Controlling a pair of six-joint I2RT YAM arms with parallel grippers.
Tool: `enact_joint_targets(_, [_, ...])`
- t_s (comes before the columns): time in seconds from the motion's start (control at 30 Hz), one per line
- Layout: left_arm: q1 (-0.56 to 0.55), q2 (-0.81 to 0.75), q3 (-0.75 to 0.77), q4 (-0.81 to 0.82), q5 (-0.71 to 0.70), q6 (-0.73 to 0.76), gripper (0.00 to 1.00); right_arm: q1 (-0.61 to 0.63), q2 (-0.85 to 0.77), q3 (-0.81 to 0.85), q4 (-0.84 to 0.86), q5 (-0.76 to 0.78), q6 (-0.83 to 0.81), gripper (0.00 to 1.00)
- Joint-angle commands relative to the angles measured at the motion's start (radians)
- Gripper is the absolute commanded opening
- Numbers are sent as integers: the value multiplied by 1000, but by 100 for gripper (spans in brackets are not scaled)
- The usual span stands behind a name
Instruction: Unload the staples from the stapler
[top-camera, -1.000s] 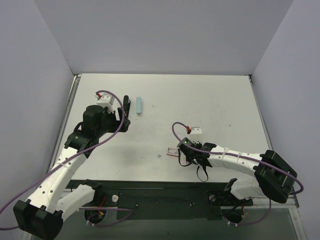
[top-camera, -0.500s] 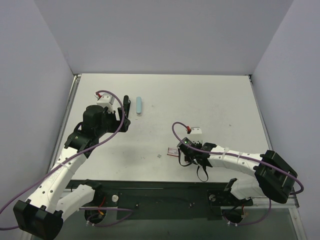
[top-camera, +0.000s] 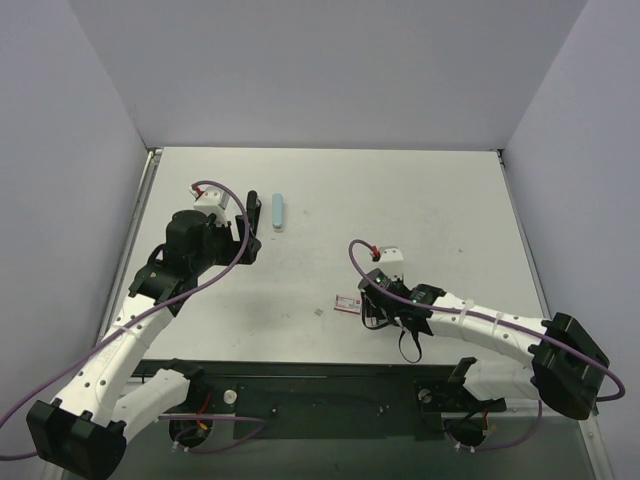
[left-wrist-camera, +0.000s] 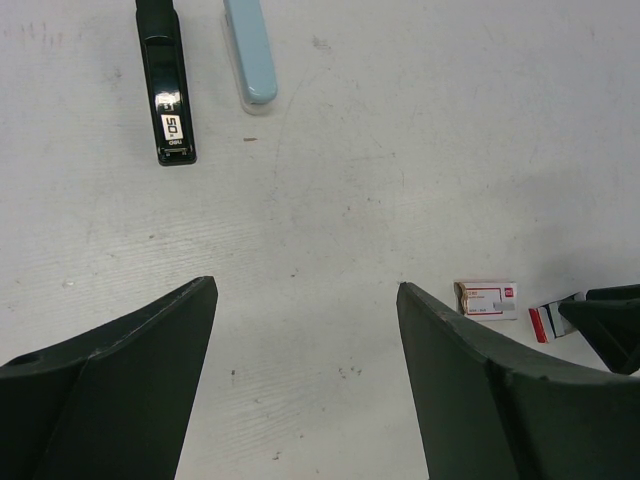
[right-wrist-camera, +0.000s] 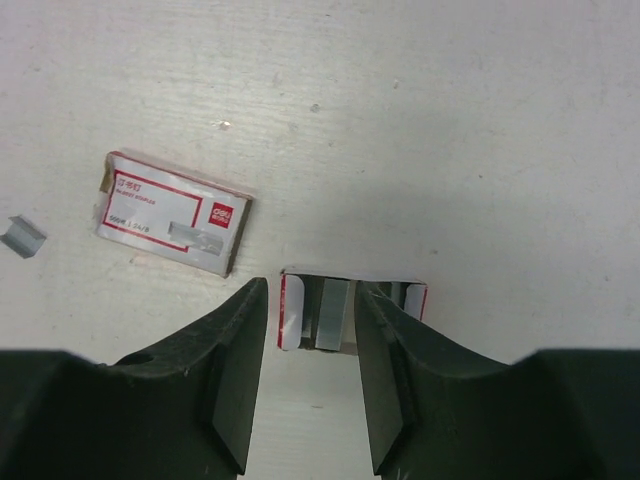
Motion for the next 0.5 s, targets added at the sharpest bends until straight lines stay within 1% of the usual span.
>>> enact_joint_targets(0.0, [6, -15, 13, 57, 12, -3, 84, 10, 3, 45, 55, -97, -121, 37])
enact_joint_targets(0.1, [6, -20, 12, 57, 14, -3, 83, 10, 35, 71, 115, -177, -216, 47])
enact_joint_targets(0.13, [6, -20, 13, 57, 14, -3, 83, 8, 41, 77, 126, -227, -235, 48])
enact_joint_targets(0.27, [7, -29, 15, 50, -6, -2, 83, 22, 109, 129, 170, -368, -368, 53])
enact_joint_targets(0.3, [7, -32, 15, 47, -9, -2, 83, 31, 134, 149, 181, -379, -387, 54])
enact_joint_targets(0.33, [9, -32, 15, 47, -11, -2, 84, 35, 144, 159, 182, -431, -422, 55])
enact_joint_targets(0.47, [12, -38, 15, 47, -8, -2, 84, 73, 224, 229, 189, -503, -520, 57])
